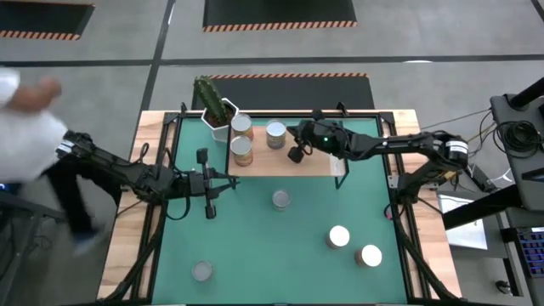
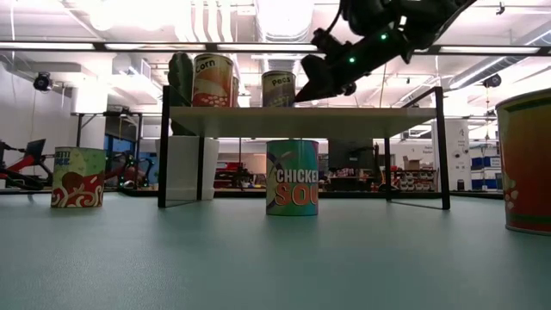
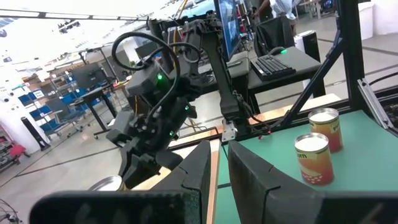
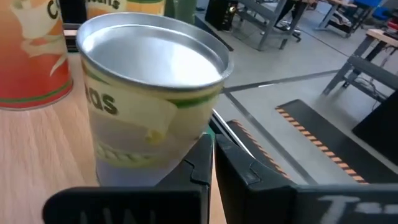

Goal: Pick and place cans onto a shelf
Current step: Put the canned peas on the shelf

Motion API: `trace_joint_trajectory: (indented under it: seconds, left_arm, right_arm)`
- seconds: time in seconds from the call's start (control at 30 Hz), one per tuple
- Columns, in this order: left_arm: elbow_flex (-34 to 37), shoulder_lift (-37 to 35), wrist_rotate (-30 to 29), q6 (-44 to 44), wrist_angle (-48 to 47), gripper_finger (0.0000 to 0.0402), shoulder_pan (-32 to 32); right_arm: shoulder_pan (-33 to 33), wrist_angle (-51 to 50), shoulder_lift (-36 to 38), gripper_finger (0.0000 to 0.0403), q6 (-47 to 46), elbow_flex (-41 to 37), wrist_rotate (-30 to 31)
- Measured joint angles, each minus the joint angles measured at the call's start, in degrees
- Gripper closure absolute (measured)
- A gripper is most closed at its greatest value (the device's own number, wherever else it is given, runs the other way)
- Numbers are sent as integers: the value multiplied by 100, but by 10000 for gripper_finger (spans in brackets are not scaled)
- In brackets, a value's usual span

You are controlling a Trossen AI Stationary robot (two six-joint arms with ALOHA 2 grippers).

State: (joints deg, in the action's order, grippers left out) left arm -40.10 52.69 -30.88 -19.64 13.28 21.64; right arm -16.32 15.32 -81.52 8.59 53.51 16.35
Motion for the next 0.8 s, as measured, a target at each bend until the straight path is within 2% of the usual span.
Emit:
trace_joint_trajectory:
  seconds: [0.6,0.8]
  left_arm:
    - [0,0,0,-1,2,364,0]
    - [0,0,1,-2,4,364,1]
  right_arm:
    - [321,-569,-13,394,-112,161,9]
    - [372,-796,292,394,-198,158,83]
